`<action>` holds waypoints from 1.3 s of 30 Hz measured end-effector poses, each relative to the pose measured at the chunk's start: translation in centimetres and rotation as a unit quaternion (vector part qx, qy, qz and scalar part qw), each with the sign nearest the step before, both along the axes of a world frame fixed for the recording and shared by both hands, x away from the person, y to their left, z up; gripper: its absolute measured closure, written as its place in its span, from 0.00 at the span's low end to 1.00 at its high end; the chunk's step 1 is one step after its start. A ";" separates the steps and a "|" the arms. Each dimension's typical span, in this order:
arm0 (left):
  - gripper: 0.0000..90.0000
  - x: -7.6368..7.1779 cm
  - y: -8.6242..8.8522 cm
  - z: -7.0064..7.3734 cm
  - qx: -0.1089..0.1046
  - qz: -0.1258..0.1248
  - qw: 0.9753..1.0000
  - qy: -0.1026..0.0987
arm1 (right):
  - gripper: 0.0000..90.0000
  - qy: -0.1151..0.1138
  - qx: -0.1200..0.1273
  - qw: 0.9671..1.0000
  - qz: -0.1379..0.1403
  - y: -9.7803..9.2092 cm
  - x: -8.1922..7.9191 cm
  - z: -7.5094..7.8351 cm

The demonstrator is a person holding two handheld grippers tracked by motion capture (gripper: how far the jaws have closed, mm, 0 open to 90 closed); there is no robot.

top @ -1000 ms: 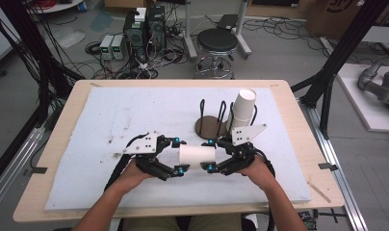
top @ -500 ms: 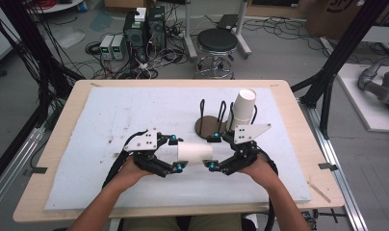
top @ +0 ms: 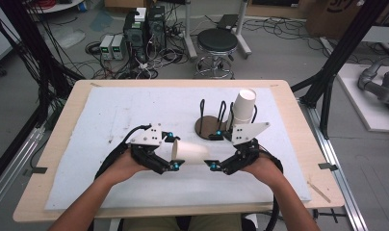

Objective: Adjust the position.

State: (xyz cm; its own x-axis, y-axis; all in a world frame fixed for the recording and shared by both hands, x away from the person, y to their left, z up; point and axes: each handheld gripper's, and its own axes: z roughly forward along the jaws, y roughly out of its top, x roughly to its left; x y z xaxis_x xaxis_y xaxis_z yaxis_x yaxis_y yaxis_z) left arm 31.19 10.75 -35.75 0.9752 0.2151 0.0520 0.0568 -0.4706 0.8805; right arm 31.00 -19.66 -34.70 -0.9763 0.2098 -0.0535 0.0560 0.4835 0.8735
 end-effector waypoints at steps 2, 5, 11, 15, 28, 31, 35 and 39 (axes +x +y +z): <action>0.27 0.1 -0.1 0.2 0.009 -0.002 1.000 0.002 | 0.22 -0.008 -0.017 1.000 0.005 0.3 0.0 0.2; 0.27 0.1 -0.3 0.6 0.028 -0.003 1.000 0.004 | 0.22 -0.021 -0.046 0.999 0.009 0.9 0.1 0.4; 0.27 0.3 -1.0 1.2 0.059 -0.010 0.998 0.005 | 0.22 -0.033 -0.083 0.996 0.023 2.0 0.2 0.7; 0.27 0.5 -1.4 1.5 0.072 -0.014 0.997 0.007 | 0.22 -0.038 -0.101 0.994 0.029 2.6 0.3 0.8; 0.27 0.7 -2.2 1.8 0.101 -0.024 0.995 0.001 | 0.22 -0.041 -0.165 0.984 0.043 4.3 0.7 0.8; 0.27 0.7 -2.2 1.7 0.106 -0.027 0.994 -0.001 | 0.22 -0.035 -0.174 0.983 0.046 4.7 0.9 0.6; 0.27 0.6 -2.4 1.6 0.107 -0.027 0.994 0.000 | 0.22 -0.030 -0.187 0.981 0.049 5.1 0.9 0.2; 0.27 0.6 -2.8 1.4 0.116 -0.030 0.993 -0.001 | 0.23 -0.030 -0.199 0.978 0.053 5.6 0.9 -0.1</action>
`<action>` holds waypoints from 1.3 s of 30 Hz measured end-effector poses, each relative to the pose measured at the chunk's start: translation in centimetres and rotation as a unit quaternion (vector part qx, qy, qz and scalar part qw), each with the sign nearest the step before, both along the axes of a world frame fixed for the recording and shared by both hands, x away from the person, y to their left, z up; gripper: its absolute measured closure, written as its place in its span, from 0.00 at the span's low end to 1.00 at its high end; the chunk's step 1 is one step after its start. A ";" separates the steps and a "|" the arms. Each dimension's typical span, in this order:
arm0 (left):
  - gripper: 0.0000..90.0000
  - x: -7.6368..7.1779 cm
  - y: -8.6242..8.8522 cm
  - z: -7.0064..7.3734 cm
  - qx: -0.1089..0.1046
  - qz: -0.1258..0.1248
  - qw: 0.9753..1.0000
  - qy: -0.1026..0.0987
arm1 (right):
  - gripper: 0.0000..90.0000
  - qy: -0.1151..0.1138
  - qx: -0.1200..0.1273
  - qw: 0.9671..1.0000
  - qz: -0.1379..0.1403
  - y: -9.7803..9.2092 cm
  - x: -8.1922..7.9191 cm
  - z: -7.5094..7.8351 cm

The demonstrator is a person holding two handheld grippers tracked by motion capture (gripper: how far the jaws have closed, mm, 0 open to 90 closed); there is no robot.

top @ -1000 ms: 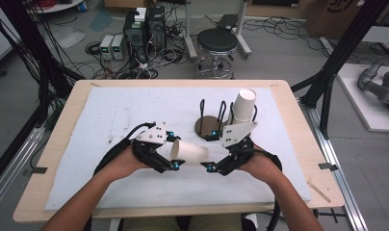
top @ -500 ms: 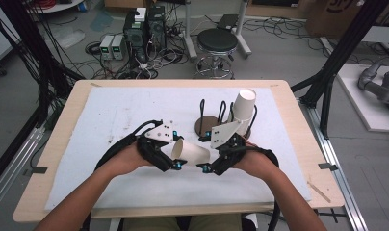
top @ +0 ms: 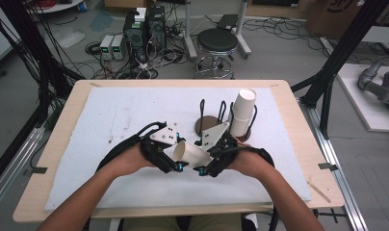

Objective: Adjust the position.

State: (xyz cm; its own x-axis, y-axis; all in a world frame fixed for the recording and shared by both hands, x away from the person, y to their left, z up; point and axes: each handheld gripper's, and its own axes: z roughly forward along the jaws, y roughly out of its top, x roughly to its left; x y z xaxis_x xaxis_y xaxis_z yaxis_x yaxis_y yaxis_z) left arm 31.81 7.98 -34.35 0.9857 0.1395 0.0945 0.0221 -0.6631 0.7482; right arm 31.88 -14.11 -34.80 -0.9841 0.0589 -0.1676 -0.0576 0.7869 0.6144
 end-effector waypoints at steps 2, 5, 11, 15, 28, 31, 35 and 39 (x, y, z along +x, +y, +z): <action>0.27 0.0 -0.2 -0.1 0.007 -0.002 1.000 0.000 | 0.23 0.000 -0.005 1.000 0.000 0.2 0.0 -0.1; 0.27 0.0 -0.4 -0.2 0.007 -0.002 1.000 0.000 | 0.24 -0.002 -0.017 1.000 0.002 0.5 -0.1 -0.4; 0.27 -0.2 -0.8 -0.4 0.014 -0.005 1.000 0.002 | 0.33 -0.003 -0.032 0.999 0.006 0.7 -0.2 -0.6; 0.27 -0.2 -1.0 -0.5 0.020 -0.005 1.000 -0.004 | 0.34 -0.006 -0.037 0.999 0.008 0.9 -0.2 -0.8; 0.25 -0.6 -1.4 -0.7 0.013 0.005 1.000 -0.014 | 0.37 -0.006 -0.049 0.999 -0.009 1.1 -0.4 -1.2; 0.23 -0.5 -1.1 -0.7 -0.010 0.008 1.000 -0.007 | 0.37 -0.004 -0.040 0.999 -0.014 0.9 -0.4 -1.1; 0.21 -0.3 -0.3 -0.7 -0.051 0.020 0.998 0.005 | 0.38 -0.002 -0.034 0.999 -0.021 0.4 -0.2 -1.2; 0.21 -0.3 0.9 -0.5 -0.101 0.028 0.994 0.014 | 0.38 0.003 -0.016 0.999 -0.033 -0.3 0.0 -1.2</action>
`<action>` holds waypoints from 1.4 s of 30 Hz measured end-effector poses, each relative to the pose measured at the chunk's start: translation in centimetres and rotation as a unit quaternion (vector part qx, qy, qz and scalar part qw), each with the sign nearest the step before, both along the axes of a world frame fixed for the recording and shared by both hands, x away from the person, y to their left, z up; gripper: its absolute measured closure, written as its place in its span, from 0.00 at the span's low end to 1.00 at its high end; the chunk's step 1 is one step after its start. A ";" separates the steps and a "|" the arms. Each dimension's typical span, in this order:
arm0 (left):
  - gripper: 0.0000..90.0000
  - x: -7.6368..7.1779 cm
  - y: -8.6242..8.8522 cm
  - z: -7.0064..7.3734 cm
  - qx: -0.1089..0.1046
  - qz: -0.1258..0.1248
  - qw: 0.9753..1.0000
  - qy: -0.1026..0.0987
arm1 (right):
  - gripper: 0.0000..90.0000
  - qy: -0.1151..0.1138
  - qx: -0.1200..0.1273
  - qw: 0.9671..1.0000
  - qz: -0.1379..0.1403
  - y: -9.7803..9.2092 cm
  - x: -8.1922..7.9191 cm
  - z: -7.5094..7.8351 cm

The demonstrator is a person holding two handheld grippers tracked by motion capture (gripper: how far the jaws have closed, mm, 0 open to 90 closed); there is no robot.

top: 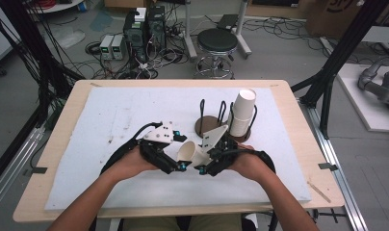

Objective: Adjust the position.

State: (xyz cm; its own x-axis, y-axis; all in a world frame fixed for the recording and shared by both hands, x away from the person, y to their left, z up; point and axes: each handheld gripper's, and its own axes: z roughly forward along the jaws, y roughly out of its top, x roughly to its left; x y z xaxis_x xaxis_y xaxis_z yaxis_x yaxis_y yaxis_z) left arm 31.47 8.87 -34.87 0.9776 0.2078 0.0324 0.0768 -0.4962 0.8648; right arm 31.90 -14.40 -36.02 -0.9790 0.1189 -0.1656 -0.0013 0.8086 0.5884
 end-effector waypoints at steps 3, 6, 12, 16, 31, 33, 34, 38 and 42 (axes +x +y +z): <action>0.21 0.0 0.9 0.0 -0.044 0.015 0.999 0.006 | 0.38 0.010 0.025 1.000 -0.010 -0.8 0.2 -0.1; 0.21 0.0 1.9 -0.2 -0.091 0.026 0.995 0.016 | 0.38 0.015 0.047 0.999 -0.021 -1.6 0.2 -0.3; 0.20 0.1 3.6 -1.0 -0.133 0.059 0.989 0.022 | 0.38 0.022 0.086 0.995 -0.048 -3.1 0.2 -1.1; 0.20 0.1 4.5 -1.9 -0.146 0.082 0.986 0.023 | 0.38 0.016 0.118 0.991 -0.066 -4.2 0.1 -1.7; 0.19 0.0 7.4 -4.6 -0.176 0.169 0.970 -0.001 | 0.37 -0.024 0.213 0.971 -0.101 -7.6 -1.0 -2.9; 0.19 0.0 7.6 -5.0 -0.173 0.174 0.969 -0.004 | 0.36 -0.026 0.222 0.969 -0.103 -7.9 -1.0 -3.0; 0.19 0.0 7.7 -5.1 -0.174 0.175 0.969 -0.006 | 0.36 -0.028 0.226 0.968 -0.106 -8.0 -1.0 -3.1; 0.19 -0.1 8.1 -5.7 -0.177 0.184 0.967 -0.008 | 0.36 -0.039 0.244 0.962 -0.114 -8.6 -1.3 -3.3; 0.19 -0.1 8.4 -6.1 -0.179 0.191 0.965 -0.008 | 0.36 -0.048 0.270 0.953 -0.127 -9.5 -1.7 -3.3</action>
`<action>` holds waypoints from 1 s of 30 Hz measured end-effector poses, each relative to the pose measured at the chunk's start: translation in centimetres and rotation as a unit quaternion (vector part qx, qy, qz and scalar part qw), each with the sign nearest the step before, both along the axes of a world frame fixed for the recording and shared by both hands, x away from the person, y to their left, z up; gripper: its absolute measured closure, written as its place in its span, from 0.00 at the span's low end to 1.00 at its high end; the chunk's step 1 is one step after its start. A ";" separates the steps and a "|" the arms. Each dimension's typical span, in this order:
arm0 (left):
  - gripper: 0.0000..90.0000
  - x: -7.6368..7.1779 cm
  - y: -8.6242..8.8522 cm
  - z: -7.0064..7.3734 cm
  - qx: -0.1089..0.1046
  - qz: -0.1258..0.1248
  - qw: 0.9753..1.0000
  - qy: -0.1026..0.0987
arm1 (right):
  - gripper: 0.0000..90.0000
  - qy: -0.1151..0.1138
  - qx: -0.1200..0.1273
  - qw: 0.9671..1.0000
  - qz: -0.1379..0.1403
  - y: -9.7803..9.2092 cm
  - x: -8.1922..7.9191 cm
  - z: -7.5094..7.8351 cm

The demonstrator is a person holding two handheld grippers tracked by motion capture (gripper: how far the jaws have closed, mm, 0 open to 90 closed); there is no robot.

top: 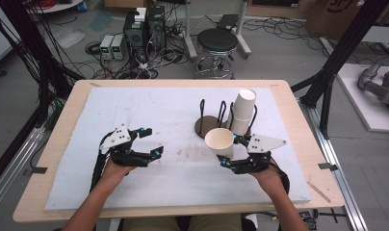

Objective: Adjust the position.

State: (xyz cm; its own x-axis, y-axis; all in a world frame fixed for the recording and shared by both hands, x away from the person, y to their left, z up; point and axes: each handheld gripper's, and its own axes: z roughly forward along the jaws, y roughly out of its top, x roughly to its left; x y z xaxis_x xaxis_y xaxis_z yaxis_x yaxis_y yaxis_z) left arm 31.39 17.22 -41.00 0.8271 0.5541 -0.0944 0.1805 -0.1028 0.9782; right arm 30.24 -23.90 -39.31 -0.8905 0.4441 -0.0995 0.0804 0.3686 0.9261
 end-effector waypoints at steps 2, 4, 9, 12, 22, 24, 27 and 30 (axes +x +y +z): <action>0.19 0.0 0.1 -0.1 0.000 0.003 1.000 0.000 | 0.36 -0.005 0.012 1.000 -0.005 -0.4 -0.1 0.0; 0.19 0.1 0.2 -0.1 -0.001 0.005 1.000 -0.002 | 0.36 -0.006 0.021 1.000 -0.012 -0.9 -0.2 0.0; 0.19 -0.1 0.4 -0.2 -0.002 0.011 1.000 -0.008 | 0.36 -0.009 0.032 0.999 -0.031 -1.8 -0.3 -0.1; 0.20 -0.4 0.6 -0.4 0.000 0.014 1.000 -0.013 | 0.36 -0.008 0.036 0.999 -0.034 -2.1 -0.3 -0.2; 0.20 -0.7 1.1 -0.6 -0.005 0.023 0.999 -0.022 | 0.36 -0.015 0.048 0.998 -0.033 -2.3 -0.5 0.1; 0.20 -0.7 1.1 -0.6 -0.007 0.024 0.999 -0.023 | 0.36 -0.015 0.046 0.998 -0.035 -2.4 -0.5 0.1; 0.20 -0.7 1.1 -0.6 -0.007 0.026 0.999 -0.023 | 0.36 -0.016 0.045 0.998 -0.036 -2.4 -0.5 0.1; 0.20 -0.7 1.0 -0.5 -0.005 0.025 0.999 -0.025 | 0.36 -0.016 0.046 0.998 -0.037 -2.5 -0.6 0.1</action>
